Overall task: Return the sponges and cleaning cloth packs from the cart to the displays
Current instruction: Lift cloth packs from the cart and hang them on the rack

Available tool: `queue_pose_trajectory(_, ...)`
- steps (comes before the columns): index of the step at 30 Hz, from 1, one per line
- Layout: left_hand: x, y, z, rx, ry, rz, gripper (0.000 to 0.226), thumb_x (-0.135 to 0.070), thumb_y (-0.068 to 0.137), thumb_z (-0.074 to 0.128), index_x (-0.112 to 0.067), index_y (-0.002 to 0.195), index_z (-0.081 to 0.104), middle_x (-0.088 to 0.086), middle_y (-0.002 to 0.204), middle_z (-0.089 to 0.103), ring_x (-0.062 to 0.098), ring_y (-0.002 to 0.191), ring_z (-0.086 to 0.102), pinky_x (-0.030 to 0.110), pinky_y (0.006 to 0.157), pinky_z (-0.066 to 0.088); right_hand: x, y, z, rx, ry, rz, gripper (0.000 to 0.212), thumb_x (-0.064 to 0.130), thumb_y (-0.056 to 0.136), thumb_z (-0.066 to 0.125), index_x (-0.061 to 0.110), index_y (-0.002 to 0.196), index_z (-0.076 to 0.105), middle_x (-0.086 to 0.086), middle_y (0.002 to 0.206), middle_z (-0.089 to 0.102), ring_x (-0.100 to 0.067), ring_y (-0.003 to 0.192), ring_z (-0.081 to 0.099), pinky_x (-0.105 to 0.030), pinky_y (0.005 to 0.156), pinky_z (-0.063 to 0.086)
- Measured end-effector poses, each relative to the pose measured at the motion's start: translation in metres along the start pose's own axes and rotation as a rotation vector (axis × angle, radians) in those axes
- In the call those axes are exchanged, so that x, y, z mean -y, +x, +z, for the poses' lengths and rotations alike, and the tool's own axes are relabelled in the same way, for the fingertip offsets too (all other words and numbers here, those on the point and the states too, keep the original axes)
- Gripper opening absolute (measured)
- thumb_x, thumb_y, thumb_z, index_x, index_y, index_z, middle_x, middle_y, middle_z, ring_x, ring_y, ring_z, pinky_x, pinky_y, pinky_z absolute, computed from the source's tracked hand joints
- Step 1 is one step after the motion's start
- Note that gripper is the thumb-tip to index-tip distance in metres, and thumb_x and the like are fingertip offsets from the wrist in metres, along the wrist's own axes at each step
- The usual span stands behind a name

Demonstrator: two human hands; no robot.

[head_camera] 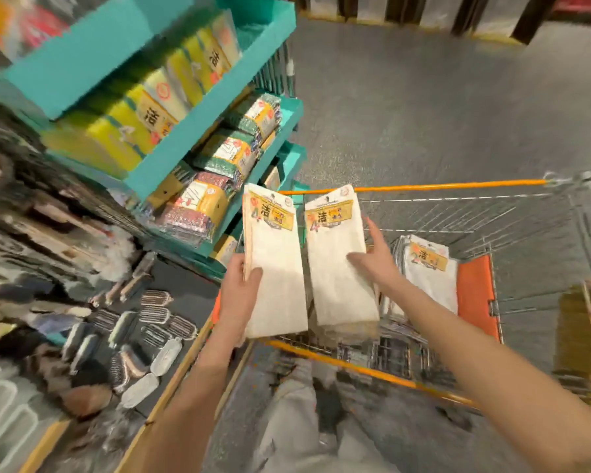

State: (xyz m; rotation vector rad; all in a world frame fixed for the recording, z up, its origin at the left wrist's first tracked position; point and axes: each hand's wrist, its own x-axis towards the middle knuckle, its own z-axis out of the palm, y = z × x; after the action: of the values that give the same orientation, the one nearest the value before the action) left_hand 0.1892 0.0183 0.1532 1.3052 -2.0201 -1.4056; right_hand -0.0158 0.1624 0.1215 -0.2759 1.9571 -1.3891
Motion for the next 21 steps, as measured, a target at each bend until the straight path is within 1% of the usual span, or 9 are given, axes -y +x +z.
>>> queue_pose_trajectory(3, -0.012, -0.045, -0.032, -0.145, -0.117, 0.038, 0.012, -0.008, 0.088, 0.054, -0.01, 0.099, 0.049, 0.001, 0.086, 0.057, 0.015, 0.076, 0.052, 0.028, 0.064, 0.039, 0.035, -0.039, -0.004, 0.08, 0.054, -0.055, 0.034, -0.005, 0.079, 0.059, 0.008, 0.111, 0.06, -0.012, 0.093, 0.069, -0.023, 0.069, 0.062, -0.027, 0.06, 0.05)
queue_pose_trajectory(5, -0.011, -0.073, -0.059, -0.195, -0.198, 0.041, 0.009, -0.007, 0.089, 0.054, -0.011, 0.095, 0.049, 0.002, 0.085, 0.057, 0.015, 0.075, 0.053, 0.021, 0.061, 0.041, 0.05, -0.064, 0.006, 0.15, 0.136, -0.079, 0.027, -0.001, 0.073, 0.061, 0.011, 0.097, 0.066, -0.014, 0.09, 0.069, -0.024, 0.072, 0.062, -0.026, 0.061, 0.049)
queue_pose_trajectory(7, -0.007, -0.103, -0.09, -0.236, -0.259, 0.035, 0.01, -0.005, 0.092, 0.052, -0.013, 0.094, 0.049, 0.004, 0.088, 0.058, 0.016, 0.076, 0.055, 0.018, 0.059, 0.043, 0.064, -0.09, 0.024, 0.249, 0.202, -0.086, 0.027, 0.001, 0.069, 0.06, 0.014, 0.092, 0.068, -0.014, 0.09, 0.071, -0.025, 0.073, 0.064, -0.031, 0.066, 0.049)
queue_pose_trajectory(9, -0.004, -0.13, -0.127, -0.301, -0.335, 0.009, 0.009, -0.006, 0.094, 0.051, -0.014, 0.096, 0.049, 0.005, 0.092, 0.06, 0.019, 0.079, 0.058, 0.026, 0.063, 0.044, 0.078, -0.112, 0.054, 0.365, 0.228, -0.095, 0.03, -0.001, 0.071, 0.059, 0.013, 0.096, 0.068, -0.013, 0.091, 0.071, -0.023, 0.071, 0.066, -0.029, 0.063, 0.051)
queue_pose_trajectory(12, 0.013, -0.159, -0.187, -0.418, -0.413, -0.019, 0.018, -0.006, 0.093, 0.051, -0.023, 0.098, 0.052, 0.001, 0.098, 0.062, 0.02, 0.085, 0.061, 0.035, 0.072, 0.048, 0.101, -0.139, 0.113, 0.498, 0.199, -0.112, 0.037, -0.001, 0.073, 0.059, 0.009, 0.108, 0.063, -0.01, 0.093, 0.072, -0.022, 0.072, 0.067, -0.027, 0.058, 0.052)
queue_pose_trajectory(15, 0.035, -0.183, -0.249, -0.526, -0.484, -0.031, 0.017, -0.008, 0.093, 0.052, -0.024, 0.098, 0.053, 0.006, 0.104, 0.064, 0.024, 0.089, 0.063, 0.042, 0.076, 0.049, 0.122, -0.164, 0.178, 0.592, 0.207, -0.123, 0.03, -0.005, 0.082, 0.054, 0.013, 0.103, 0.062, -0.01, 0.094, 0.07, -0.022, 0.072, 0.068, -0.032, 0.061, 0.053)
queue_pose_trajectory(18, 0.059, -0.211, -0.316, -0.624, -0.561, -0.016, 0.013, -0.005, 0.093, 0.053, -0.018, 0.093, 0.051, 0.005, 0.094, 0.063, 0.021, 0.081, 0.062, 0.035, 0.067, 0.05, 0.137, -0.197, 0.254, 0.716, 0.227, -0.152, 0.031, -0.006, 0.082, 0.053, 0.01, 0.107, 0.061, -0.017, 0.106, 0.069, -0.029, 0.084, 0.068, -0.041, 0.075, 0.054)
queue_pose_trajectory(19, 0.069, -0.222, -0.34, -0.654, -0.58, -0.01, 0.011, -0.006, 0.091, 0.055, -0.017, 0.092, 0.051, 0.005, 0.093, 0.063, 0.021, 0.08, 0.062, 0.033, 0.065, 0.05, 0.137, -0.21, 0.28, 0.75, 0.237, -0.151, 0.032, -0.007, 0.082, 0.052, 0.01, 0.108, 0.061, -0.017, 0.108, 0.069, -0.03, 0.086, 0.068, -0.041, 0.075, 0.055)
queue_pose_trajectory(21, 0.091, -0.242, -0.392, -0.708, -0.63, 0.006, 0.013, -0.016, 0.083, 0.062, -0.019, 0.093, 0.055, 0.008, 0.095, 0.065, 0.023, 0.082, 0.062, 0.037, 0.069, 0.051, 0.139, -0.238, 0.336, 0.844, 0.276, -0.114, 0.034, -0.007, 0.083, 0.05, 0.01, 0.111, 0.061, -0.014, 0.108, 0.071, -0.029, 0.09, 0.069, -0.042, 0.077, 0.056)
